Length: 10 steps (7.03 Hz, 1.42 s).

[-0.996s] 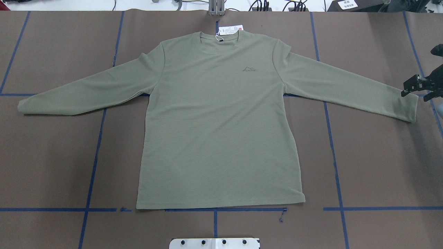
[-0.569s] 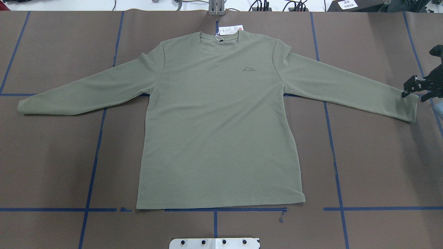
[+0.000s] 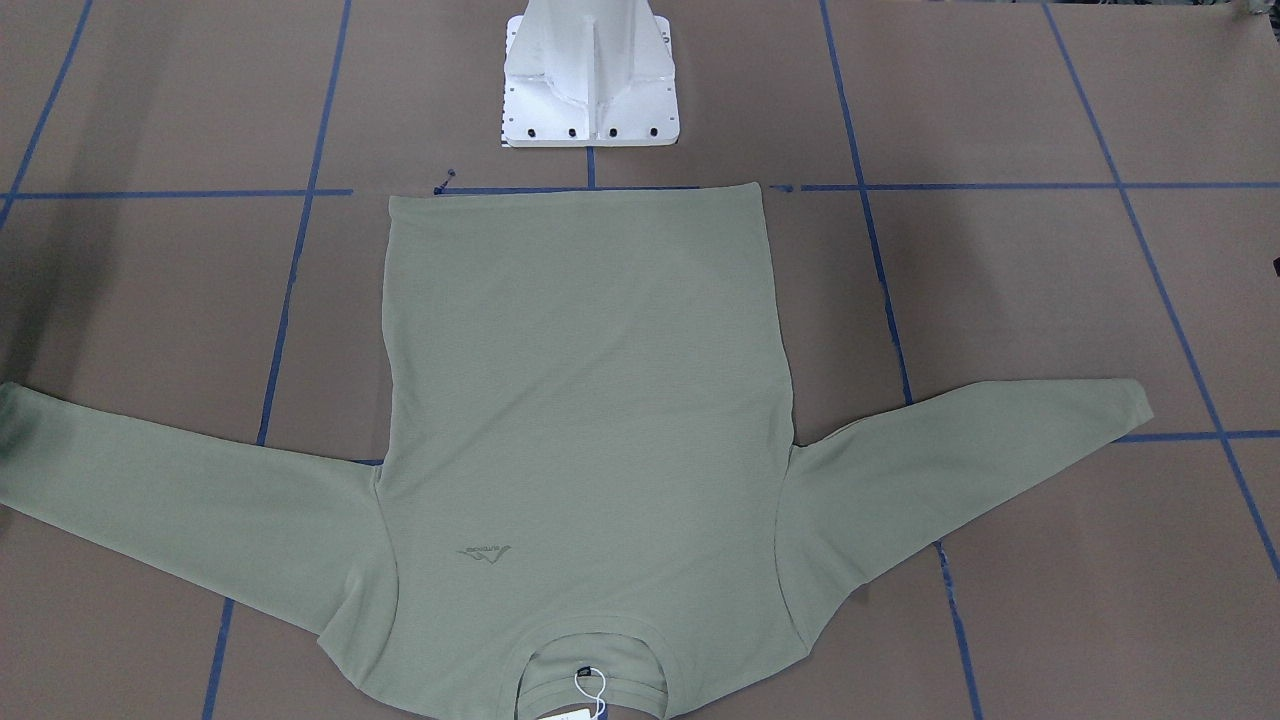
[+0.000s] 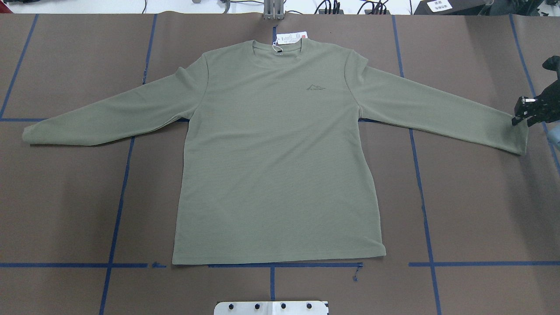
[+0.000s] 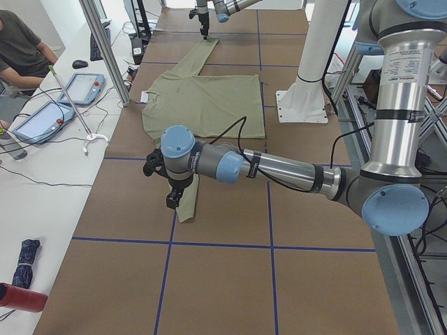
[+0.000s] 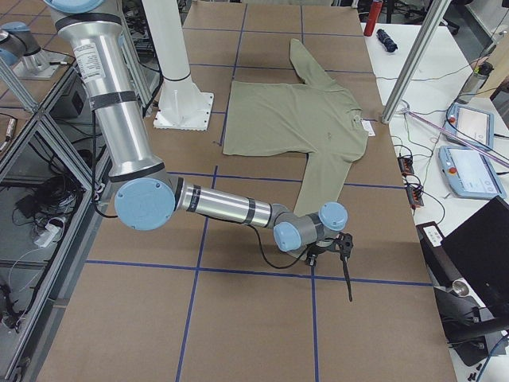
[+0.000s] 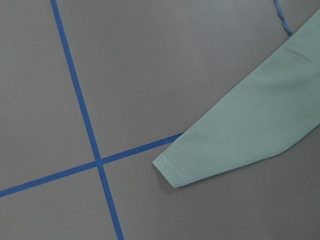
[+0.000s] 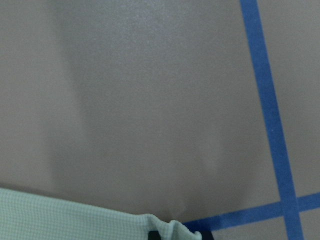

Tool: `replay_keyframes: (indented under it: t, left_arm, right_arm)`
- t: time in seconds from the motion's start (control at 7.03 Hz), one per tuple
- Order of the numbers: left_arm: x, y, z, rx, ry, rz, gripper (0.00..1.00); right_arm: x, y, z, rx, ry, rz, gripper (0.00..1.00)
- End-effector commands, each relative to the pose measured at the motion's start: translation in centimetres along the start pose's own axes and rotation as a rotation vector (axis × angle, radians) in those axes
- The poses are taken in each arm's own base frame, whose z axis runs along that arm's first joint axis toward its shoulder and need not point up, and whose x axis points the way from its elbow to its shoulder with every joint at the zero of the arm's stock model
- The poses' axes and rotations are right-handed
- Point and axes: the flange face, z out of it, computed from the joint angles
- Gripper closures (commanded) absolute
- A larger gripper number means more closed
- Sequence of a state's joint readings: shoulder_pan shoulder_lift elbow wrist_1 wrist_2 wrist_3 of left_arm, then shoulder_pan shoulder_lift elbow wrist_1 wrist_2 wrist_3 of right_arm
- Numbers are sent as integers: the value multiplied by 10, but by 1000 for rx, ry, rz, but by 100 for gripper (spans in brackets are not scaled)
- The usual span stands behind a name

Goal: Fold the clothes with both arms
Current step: 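Move the right gripper toward the cuff of the sleeve nearest it, then grasp the sleeve cuff with the right gripper and lift it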

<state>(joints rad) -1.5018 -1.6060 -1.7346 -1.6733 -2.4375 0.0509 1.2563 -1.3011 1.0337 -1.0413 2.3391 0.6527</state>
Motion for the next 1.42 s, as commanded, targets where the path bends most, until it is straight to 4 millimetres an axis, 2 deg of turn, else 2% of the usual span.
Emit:
replay_keyframes:
  t: [0.0, 0.14, 0.28, 0.43, 0.57, 0.71, 1.0, 1.28]
  left_arm:
    - [0, 1, 0, 0, 0, 0, 0]
    - [1, 0, 0, 1, 1, 1, 0]
    - [1, 0, 0, 2, 1, 3, 0]
    - [1, 0, -1, 3, 1, 4, 0]
    - [3, 1, -1, 4, 23, 3, 0]
    - [3, 1, 0, 3, 26, 1, 0]
    - [3, 1, -1, 4, 27, 4, 0]
    - [3, 2, 0, 4, 27, 4, 0]
  right_arm:
    - [-1, -3, -13, 19, -19, -6, 100]
    - [-6, 0, -22, 32, -33, -16, 100]
    - [-19, 3, -36, 49, -55, -36, 100]
    - [-50, 12, -65, 81, -103, -22, 100]
    - [-104, 23, -87, 101, -157, 50, 100]
    - [-176, 49, -90, 90, -198, 65, 100]
    - [-317, 63, -104, 69, -279, 120, 100]
    - [-465, 93, -108, 162, -291, 144, 100]
